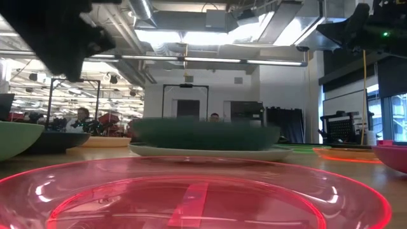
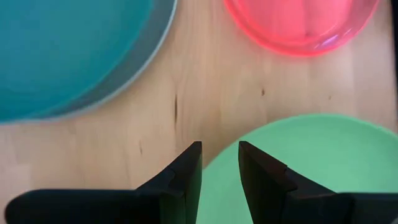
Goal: Stack plastic plates
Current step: Stack the green plate on top of the dark green plate
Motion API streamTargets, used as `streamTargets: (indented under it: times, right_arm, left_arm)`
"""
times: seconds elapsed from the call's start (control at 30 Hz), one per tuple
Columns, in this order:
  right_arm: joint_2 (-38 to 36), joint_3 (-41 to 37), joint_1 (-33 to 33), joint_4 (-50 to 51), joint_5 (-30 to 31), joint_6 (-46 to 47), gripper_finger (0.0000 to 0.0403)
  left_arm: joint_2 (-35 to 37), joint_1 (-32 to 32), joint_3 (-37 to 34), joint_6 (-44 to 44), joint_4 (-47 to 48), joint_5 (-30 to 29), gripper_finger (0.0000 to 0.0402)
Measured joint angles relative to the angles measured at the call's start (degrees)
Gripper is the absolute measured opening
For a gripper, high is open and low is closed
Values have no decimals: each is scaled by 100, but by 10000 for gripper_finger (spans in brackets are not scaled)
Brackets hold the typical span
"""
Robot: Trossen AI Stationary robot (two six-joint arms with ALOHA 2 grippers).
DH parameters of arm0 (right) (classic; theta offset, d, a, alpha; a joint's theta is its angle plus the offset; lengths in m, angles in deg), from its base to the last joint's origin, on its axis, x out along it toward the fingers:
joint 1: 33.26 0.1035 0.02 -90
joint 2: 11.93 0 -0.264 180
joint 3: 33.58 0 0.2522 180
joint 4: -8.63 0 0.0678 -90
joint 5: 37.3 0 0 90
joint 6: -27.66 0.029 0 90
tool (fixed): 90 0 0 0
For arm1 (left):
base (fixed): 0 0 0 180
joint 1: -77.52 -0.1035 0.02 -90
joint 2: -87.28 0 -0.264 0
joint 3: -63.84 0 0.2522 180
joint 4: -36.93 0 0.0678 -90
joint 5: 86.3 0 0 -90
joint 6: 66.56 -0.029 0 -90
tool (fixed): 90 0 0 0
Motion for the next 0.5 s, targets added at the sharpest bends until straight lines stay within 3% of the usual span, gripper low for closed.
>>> streamTargets:
  times: [0.5]
  right_arm:
    - [0,0,0,3,0,7,2]
  left_arm:
    - [0,103,-917,66,-720,224,98]
